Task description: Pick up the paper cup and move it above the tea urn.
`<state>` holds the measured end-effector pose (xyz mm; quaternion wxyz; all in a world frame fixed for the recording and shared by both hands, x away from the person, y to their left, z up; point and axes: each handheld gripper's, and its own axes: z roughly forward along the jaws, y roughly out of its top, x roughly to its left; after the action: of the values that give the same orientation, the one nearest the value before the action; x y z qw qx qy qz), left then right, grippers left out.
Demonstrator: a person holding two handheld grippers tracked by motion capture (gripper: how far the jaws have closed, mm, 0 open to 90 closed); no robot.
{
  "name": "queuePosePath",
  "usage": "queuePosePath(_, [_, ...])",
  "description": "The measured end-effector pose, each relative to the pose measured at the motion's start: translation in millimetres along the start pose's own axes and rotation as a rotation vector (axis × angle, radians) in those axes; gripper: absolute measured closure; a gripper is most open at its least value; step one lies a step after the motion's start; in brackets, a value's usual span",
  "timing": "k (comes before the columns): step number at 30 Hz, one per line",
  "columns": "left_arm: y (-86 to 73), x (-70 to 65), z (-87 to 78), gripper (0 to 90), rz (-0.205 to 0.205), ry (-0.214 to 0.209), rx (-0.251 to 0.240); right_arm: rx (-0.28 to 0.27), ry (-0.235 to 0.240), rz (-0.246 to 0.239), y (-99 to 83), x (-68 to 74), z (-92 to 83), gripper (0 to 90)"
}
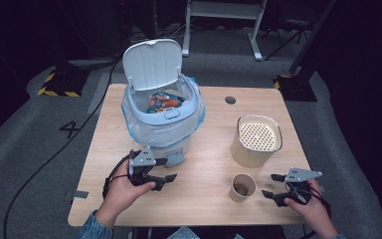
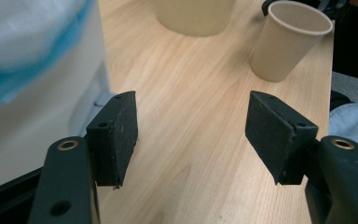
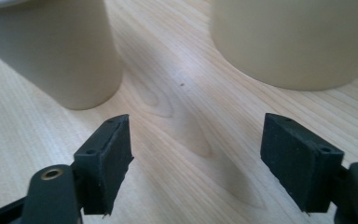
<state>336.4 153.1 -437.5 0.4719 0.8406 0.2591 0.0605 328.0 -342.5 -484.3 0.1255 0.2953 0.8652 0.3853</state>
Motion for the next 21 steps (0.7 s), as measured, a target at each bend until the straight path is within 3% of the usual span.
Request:
queuePosePath(6, [-15.2, 3.1, 13.7, 35.1, -0.023, -0.009, 0.043, -0.015, 0.049, -0.012, 4.4, 8.6, 4.5, 19.4])
queuePosePath(11, [-29.5, 5.9, 21.1, 35.1, -0.029, 0.021, 0.077, -0.039, 0.079, -0.015, 7.8, 17.6, 6.5, 17.5])
queuePosePath(15, [-38.9, 10.3, 26.6, 33.3, -0.029, 0.049, 0.133, -0.063, 0.101, -0.018, 10.6, 24.6, 8.7, 16.2])
queuePosePath(18, [-44.7, 12.0, 30.9, 32.7, -0.047, 0.052, 0.161, -0.074, 0.12, -0.025, 12.9, 30.5, 11.6, 16.2])
queuePosePath(21, [-48.6, 13.2, 34.3, 31.0, -0.035, 0.064, 0.195, -0.093, 0.137, -0.029, 15.7, 36.4, 14.6, 16.0])
